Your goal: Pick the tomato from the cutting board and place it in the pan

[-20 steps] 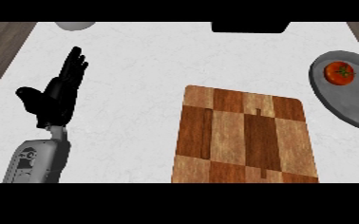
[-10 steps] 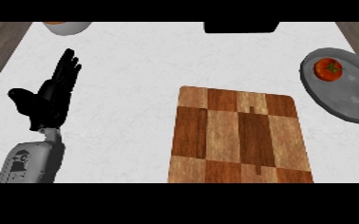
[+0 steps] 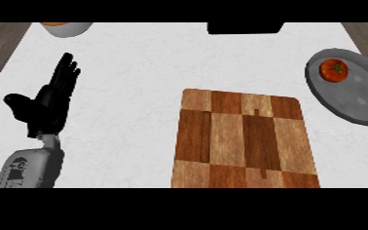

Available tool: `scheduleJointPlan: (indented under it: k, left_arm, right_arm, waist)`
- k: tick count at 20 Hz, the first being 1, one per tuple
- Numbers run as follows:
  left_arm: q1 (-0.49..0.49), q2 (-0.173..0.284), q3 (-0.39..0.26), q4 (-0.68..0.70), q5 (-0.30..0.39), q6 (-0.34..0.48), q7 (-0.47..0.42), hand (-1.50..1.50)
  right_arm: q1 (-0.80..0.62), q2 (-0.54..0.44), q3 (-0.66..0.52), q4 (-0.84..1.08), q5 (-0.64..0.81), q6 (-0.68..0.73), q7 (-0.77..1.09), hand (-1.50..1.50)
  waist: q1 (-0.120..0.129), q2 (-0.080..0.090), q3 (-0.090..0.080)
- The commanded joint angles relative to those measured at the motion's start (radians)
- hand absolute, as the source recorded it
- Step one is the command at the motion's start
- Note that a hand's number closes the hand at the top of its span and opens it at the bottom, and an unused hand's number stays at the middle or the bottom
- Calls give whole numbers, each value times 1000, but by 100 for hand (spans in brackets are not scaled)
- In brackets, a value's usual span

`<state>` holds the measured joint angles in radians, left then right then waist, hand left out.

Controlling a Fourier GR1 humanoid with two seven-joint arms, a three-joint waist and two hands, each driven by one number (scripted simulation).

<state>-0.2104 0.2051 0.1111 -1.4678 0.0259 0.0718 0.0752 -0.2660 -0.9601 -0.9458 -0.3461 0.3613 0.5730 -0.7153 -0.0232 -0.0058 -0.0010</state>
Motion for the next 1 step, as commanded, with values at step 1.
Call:
scheduleJointPlan:
  k: [1]
  left_arm:
    - [-47, -3, -4, 35, -14, 10, 17, 0]
  right_arm:
    - [86, 22, 19, -71, -33, 161, -133, -150]
  waist:
    - [-3, 1, -1]
